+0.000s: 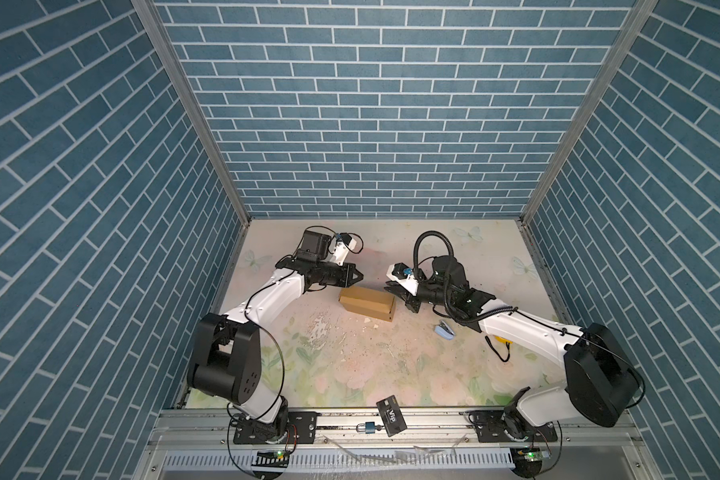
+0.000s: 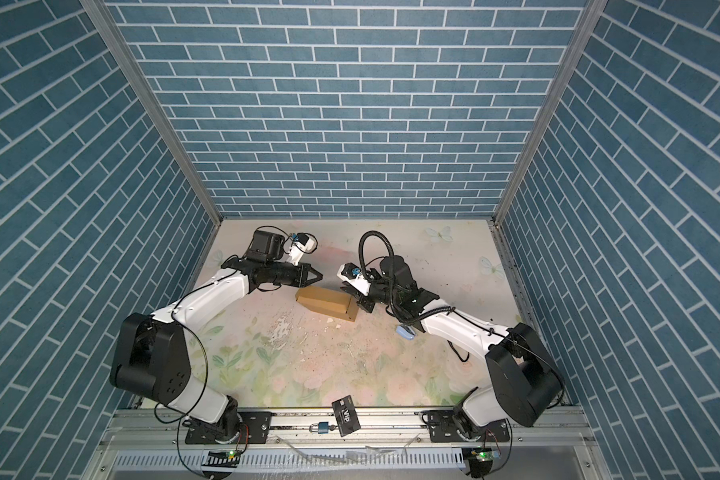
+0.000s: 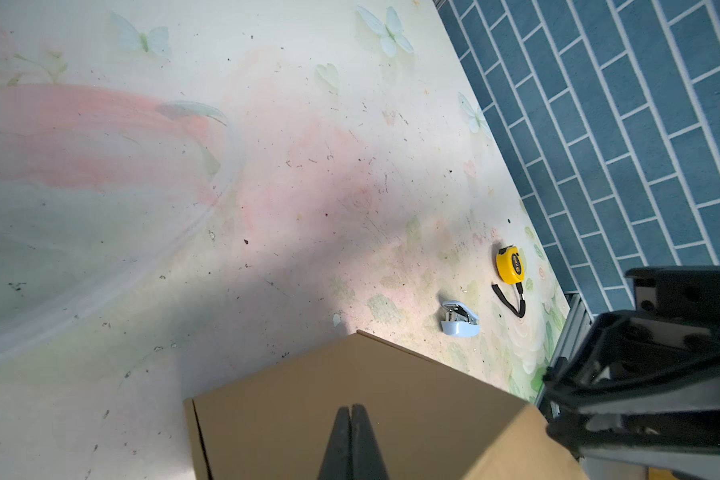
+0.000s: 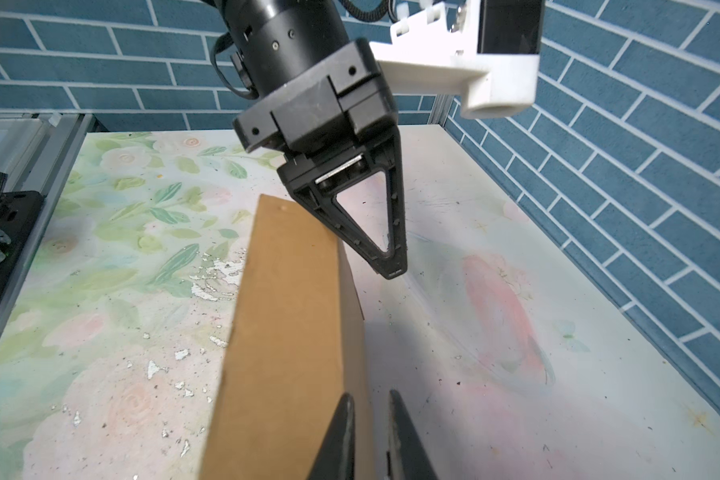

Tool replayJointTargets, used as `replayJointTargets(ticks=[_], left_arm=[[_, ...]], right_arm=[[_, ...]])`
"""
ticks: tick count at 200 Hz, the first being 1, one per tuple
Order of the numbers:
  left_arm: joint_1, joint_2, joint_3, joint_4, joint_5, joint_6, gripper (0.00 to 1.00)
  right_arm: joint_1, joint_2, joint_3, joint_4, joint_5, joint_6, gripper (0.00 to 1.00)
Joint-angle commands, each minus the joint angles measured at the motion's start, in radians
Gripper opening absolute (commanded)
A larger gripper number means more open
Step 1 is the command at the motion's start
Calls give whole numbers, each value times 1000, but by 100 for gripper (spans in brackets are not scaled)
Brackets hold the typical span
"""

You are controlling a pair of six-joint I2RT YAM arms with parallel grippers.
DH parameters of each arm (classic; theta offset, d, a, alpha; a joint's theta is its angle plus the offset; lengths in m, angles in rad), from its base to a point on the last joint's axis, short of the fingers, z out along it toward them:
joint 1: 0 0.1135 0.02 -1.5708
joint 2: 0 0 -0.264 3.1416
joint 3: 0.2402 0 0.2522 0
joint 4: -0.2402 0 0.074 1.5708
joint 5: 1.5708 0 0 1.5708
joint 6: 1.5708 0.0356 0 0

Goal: Fold the paper box

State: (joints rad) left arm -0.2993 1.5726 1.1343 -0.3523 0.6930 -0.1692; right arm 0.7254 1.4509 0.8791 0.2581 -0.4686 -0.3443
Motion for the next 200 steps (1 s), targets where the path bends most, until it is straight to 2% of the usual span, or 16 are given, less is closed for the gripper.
replayJointTargets(ticks=[1, 38, 70, 100, 126, 144, 160, 177, 200], left_arm=[[-9, 24, 13, -45, -24, 2, 1], [-8, 31, 22, -50, -24, 2, 1], [-9, 20, 18, -52, -26, 9, 1], [-9, -11, 16, -66, -13, 80, 3], [-9, -49, 39, -144, 53, 287, 13], [-9, -87, 66, -266, 139, 522, 19], [-13, -137, 81, -386, 167, 731, 22], [-35, -198, 82, -498, 107, 942, 27], [-92, -300, 25, -511, -25, 1115, 32]], right_arm=[[-3, -30, -1, 22, -11, 18, 22], [5, -59, 16, 17, -63, 59, 30], [14, -73, -41, 17, -27, 70, 36], [17, -83, -116, 67, -9, 115, 42], [23, -59, -147, 84, -1, 155, 48], [26, -33, -162, 112, 19, 191, 49], [27, -4, -154, 112, 47, 226, 50], [25, 30, -131, 106, 80, 278, 50], [10, 78, -58, 36, 96, 391, 49]])
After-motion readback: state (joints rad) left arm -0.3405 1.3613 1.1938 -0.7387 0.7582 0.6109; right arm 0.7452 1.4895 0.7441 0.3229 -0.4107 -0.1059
